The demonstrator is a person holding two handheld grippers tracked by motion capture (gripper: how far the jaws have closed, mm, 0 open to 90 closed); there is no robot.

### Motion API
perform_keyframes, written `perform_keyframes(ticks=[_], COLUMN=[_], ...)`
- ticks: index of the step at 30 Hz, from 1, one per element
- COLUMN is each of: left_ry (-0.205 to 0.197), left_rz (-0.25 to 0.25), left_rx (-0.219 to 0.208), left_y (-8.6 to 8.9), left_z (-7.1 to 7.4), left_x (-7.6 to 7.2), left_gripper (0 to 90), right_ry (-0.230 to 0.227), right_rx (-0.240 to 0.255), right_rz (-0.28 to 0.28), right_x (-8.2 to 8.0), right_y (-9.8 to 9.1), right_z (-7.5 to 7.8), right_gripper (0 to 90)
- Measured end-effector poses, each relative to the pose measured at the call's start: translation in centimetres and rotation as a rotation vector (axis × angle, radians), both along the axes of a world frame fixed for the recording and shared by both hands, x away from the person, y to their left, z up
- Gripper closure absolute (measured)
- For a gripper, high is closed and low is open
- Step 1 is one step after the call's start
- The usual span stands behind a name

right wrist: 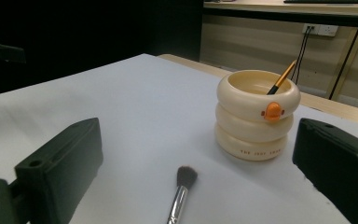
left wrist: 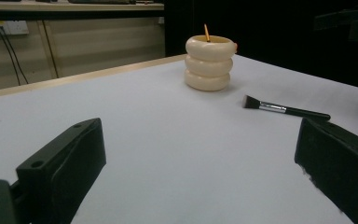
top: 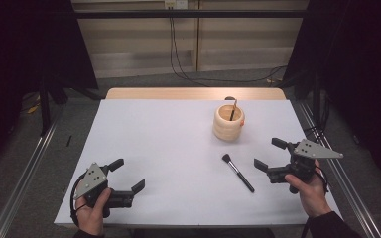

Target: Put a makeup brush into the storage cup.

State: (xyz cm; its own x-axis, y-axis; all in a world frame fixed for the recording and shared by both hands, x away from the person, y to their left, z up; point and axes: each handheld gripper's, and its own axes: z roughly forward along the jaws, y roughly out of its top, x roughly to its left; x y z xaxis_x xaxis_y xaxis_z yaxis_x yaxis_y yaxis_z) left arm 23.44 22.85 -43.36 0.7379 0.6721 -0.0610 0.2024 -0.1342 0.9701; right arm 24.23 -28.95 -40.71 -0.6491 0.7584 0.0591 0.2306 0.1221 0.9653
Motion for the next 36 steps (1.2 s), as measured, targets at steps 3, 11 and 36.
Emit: perform_keyframes(ticks=[3,11,36], left_ry=[0.0,0.0,-0.006], left_rz=[-0.001,0.005,0.016], left_rx=[0.001,0.007,-0.007], left_y=[0.0,0.0,0.0], left_z=[0.0,0.0,0.0], left_x=[0.0,0.0,-0.1], left_gripper=[1.9,1.8,1.9], right_ry=[-0.002,0.007,0.06], right_rx=[0.002,-0.013,-0.072], right_rz=[-0.002,0.01,0.052], right_x=[0.4,1.7,4.7], right_y=[0.4,1.2,3.5], right_z=[0.2,0.7,0.7], right_gripper=[1.2,1.5,3.8])
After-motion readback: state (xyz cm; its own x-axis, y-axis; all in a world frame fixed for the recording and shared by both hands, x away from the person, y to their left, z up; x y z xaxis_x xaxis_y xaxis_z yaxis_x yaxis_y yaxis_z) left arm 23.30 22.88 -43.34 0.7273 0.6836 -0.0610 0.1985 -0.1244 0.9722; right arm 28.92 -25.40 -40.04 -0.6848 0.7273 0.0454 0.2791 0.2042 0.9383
